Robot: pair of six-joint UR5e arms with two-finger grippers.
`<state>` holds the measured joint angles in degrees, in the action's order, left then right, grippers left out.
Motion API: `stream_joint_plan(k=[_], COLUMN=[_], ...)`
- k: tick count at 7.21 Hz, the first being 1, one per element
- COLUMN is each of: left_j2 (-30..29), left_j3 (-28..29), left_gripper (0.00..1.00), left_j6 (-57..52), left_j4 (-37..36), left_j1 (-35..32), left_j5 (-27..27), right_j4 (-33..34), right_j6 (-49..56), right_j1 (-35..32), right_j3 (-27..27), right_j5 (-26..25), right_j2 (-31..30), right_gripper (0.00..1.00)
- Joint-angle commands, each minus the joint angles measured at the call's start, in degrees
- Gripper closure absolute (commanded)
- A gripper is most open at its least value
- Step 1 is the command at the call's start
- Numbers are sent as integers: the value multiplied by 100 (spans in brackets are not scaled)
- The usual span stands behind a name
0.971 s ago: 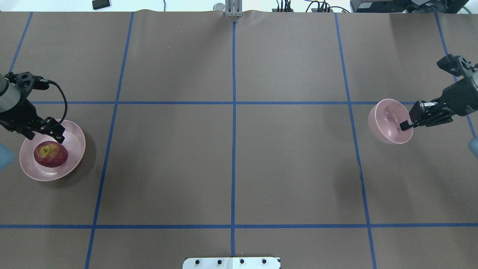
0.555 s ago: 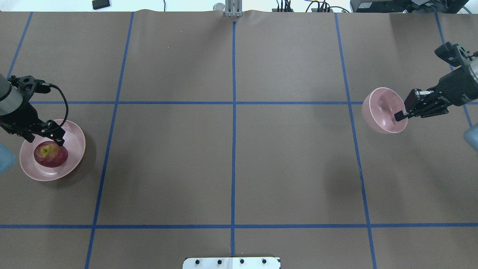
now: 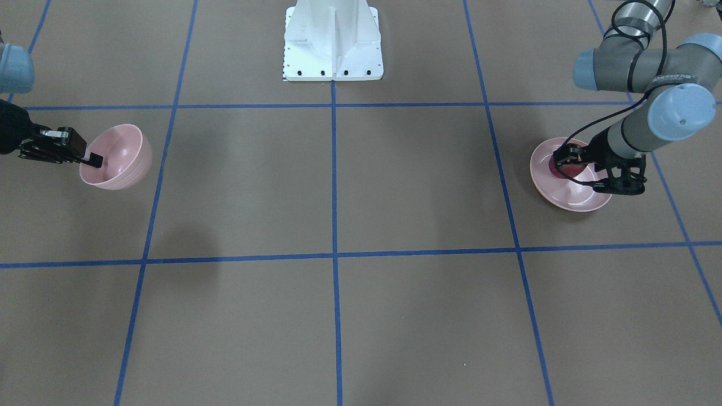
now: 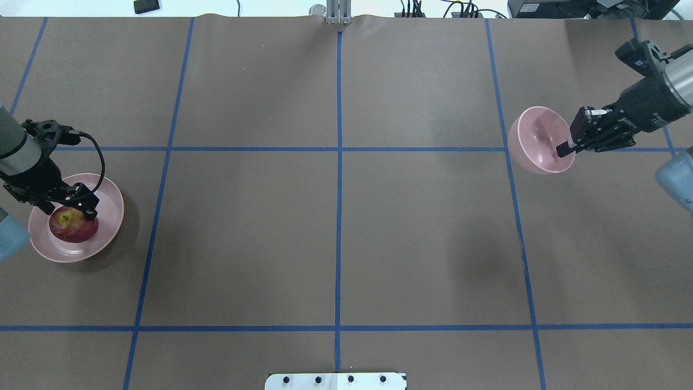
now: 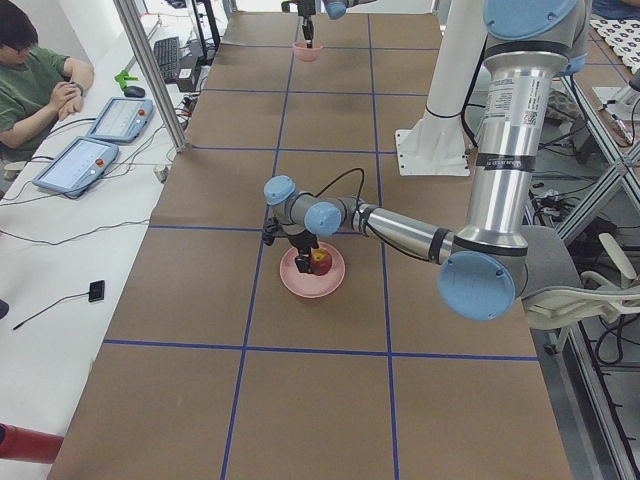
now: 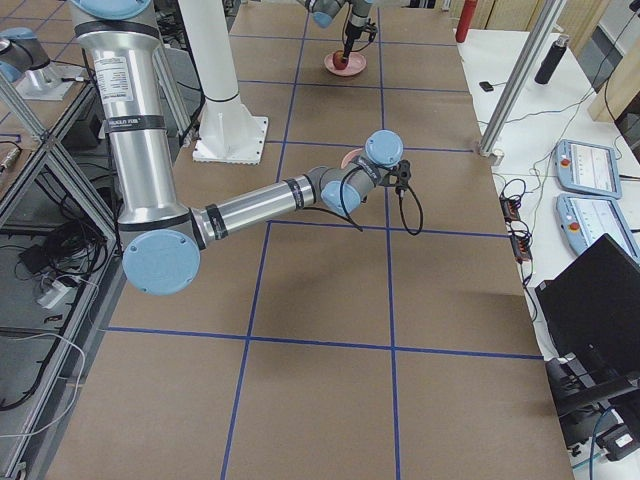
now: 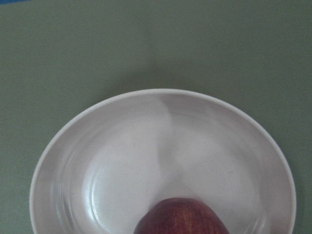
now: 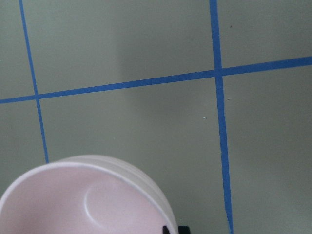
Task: Move apple from plate to bowl
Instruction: 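Drag the bowl inward with right gripper while left gripper grasps the red apple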
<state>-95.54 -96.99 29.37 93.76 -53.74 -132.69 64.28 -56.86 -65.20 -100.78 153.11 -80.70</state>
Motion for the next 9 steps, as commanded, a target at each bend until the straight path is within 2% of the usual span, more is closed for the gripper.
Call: stream_joint_plan(k=[1, 4, 5, 6, 7, 9], left_j2=[0, 79, 149, 158, 236, 491], left_j3=[5, -4, -21, -56, -144, -722], left_gripper=[2, 5, 32, 68, 99, 100], left_j6=[-2, -10, -2, -2, -2, -10], left_j4=[-24, -51, -51, -60, -77, -304], left_j1=[74, 127, 127, 127, 101, -30], left_j5=[-29, -47, -55, -64, -230, -380], right_j4=[59, 67, 67, 128, 155, 182], right_j6=[-237, -247, -247, -247, -247, -910], right_j1=[8, 16, 16, 25, 25, 60], right_j3=[-20, -20, -20, -29, -99, -205], right_j5=[0, 0, 0, 0, 0, -9], right_j2=[194, 248, 248, 248, 248, 492], right_gripper=[100, 100, 100, 100, 100, 100])
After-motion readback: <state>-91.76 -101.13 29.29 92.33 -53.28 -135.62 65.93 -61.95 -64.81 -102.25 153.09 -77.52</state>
